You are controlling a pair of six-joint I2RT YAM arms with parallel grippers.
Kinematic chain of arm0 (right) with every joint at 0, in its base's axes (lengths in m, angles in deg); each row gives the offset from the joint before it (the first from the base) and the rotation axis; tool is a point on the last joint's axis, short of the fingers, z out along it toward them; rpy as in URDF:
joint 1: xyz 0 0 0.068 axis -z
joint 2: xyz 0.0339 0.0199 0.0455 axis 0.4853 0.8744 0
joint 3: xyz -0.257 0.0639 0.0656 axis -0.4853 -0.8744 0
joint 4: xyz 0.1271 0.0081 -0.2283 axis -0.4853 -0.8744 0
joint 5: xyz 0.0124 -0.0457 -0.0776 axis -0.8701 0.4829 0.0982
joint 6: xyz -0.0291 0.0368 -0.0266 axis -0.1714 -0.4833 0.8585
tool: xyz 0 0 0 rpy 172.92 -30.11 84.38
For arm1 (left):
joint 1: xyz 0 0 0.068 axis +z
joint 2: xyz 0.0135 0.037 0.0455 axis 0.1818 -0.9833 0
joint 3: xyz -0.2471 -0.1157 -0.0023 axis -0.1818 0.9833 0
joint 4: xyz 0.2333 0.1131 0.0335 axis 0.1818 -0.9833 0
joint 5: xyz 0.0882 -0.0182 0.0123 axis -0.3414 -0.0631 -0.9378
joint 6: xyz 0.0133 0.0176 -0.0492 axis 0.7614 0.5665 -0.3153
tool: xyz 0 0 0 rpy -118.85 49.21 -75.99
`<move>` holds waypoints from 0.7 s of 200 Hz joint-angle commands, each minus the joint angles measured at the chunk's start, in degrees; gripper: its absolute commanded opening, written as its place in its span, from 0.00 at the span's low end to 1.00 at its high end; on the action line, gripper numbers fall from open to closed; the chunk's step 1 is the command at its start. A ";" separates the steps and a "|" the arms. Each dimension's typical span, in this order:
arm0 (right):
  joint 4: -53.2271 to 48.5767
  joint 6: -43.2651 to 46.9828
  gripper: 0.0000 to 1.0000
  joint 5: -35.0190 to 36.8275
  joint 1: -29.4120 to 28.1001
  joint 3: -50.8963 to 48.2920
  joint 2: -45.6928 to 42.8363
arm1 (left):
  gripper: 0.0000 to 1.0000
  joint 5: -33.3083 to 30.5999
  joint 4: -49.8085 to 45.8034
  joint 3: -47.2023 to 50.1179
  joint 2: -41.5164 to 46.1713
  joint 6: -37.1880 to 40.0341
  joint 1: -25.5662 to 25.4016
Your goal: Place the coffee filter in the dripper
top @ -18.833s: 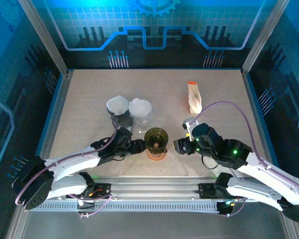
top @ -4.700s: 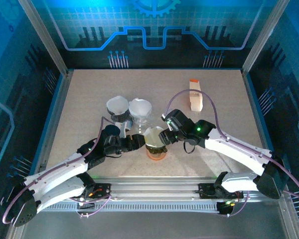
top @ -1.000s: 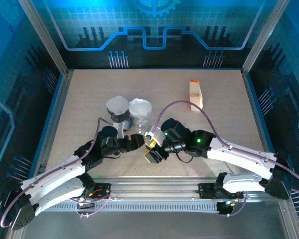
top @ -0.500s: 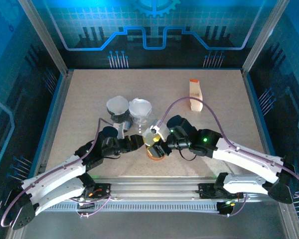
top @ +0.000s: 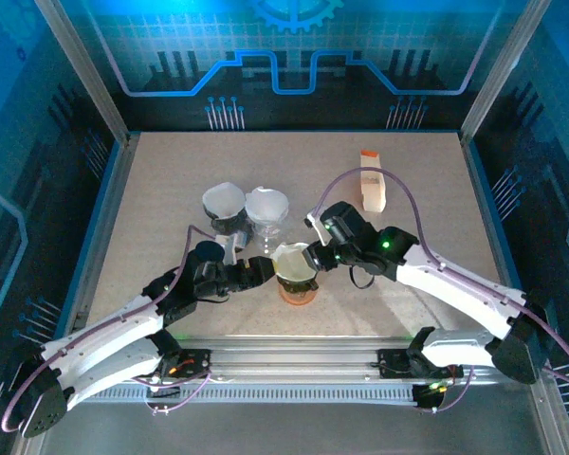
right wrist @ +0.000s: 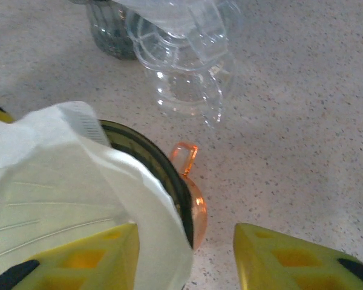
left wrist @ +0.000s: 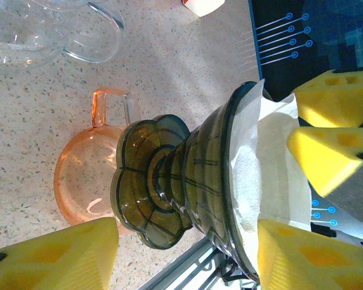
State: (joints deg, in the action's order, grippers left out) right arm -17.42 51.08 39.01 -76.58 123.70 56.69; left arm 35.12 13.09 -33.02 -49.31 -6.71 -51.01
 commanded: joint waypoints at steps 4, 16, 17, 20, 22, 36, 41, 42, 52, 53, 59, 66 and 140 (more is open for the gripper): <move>-1.63 -0.09 0.40 3.34 0.35 1.48 0.59 | 0.64 0.32 0.25 0.06 0.24 0.22 0.21; -1.51 -0.11 0.38 3.63 0.33 1.37 0.49 | 0.64 0.28 0.00 -0.19 0.90 0.54 0.28; -1.47 -0.16 0.37 3.70 0.34 1.31 0.52 | 0.63 0.32 0.01 -0.22 0.91 0.55 0.28; -1.43 -0.20 0.37 3.77 0.31 1.26 0.53 | 0.63 0.35 -0.07 -0.35 1.12 0.61 0.24; -1.43 -0.18 0.37 3.77 0.34 1.25 0.49 | 0.64 0.35 -0.13 -0.38 1.21 0.69 0.22; -1.34 -0.20 0.36 4.17 0.29 1.20 0.54 | 0.62 0.56 -0.15 -0.58 1.67 0.76 0.25; -1.34 -0.20 0.36 4.23 0.23 1.16 0.50 | 0.60 0.60 -0.18 -0.66 1.72 0.78 0.23; -1.34 -0.20 0.36 4.31 0.20 1.16 0.48 | 0.60 0.65 -0.16 -0.71 1.76 0.81 0.25; -1.34 -0.29 0.36 4.48 0.18 1.08 0.62 | 0.56 0.64 -0.23 -0.70 1.85 0.78 0.26; -1.34 -0.29 0.36 4.52 0.18 1.08 0.62 | 0.56 0.67 -0.28 -0.69 1.87 0.72 0.23; -1.33 -0.38 0.36 4.56 0.15 1.07 0.71 | 0.54 0.62 -0.27 -0.70 1.84 0.61 0.24; -1.28 -0.38 0.36 4.65 0.00 1.10 0.68 | 0.54 0.61 -0.27 -0.66 1.88 0.52 0.21; -1.19 2.87 0.48 1.65 -0.96 3.99 -0.94 | 0.54 0.97 0.34 0.02 1.27 0.45 0.26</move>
State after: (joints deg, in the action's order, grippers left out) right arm -18.14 52.06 42.37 -76.76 124.38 57.09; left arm 35.14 13.03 -33.02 -48.02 -6.57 -51.03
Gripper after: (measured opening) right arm 0.470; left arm 0.537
